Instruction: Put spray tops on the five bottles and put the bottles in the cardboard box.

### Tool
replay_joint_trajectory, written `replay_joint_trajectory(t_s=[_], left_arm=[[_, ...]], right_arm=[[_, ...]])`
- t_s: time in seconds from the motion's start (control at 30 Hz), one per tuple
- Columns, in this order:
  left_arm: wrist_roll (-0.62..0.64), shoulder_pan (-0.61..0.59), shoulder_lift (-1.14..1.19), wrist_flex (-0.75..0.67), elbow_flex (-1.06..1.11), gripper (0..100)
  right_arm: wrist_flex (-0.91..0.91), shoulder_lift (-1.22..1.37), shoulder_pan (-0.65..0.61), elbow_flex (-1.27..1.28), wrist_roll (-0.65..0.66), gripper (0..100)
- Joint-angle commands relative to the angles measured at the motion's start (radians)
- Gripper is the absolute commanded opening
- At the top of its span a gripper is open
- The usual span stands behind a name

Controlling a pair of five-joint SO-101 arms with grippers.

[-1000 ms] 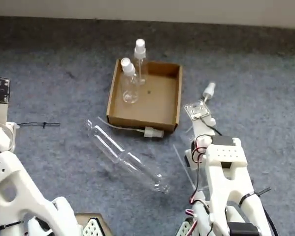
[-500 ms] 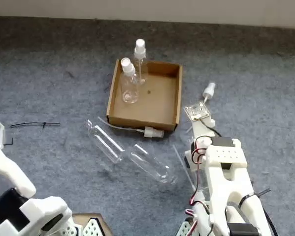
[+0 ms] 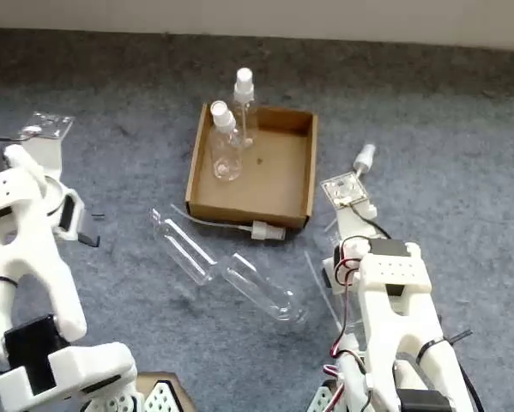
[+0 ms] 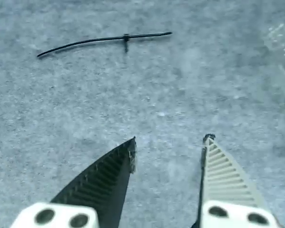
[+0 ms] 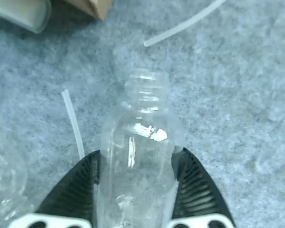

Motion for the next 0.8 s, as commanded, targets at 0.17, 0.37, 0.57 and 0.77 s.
replay_joint_trajectory(t_s=[0.17,0.37,0.57,0.77], left_arm=[[0.296,0.213,-0.191,0.018,-0.039,21],[0.267,0.193,-0.309,0.015,0.013,21],[0.173,0.188,-0.318,0.012,0.050,21],[0.100,0.193,-0.320,0.011,0.048,21]], right_arm=[[-0.016,-0.021,0.082,-0.012,-0.021,0.4],[-0.053,-0.021,0.245,-0.044,0.009,0.4],[-0.059,-0.012,0.398,-0.091,0.109,0.4],[-0.058,-0.019,0.387,-0.082,0.107,0.4]])
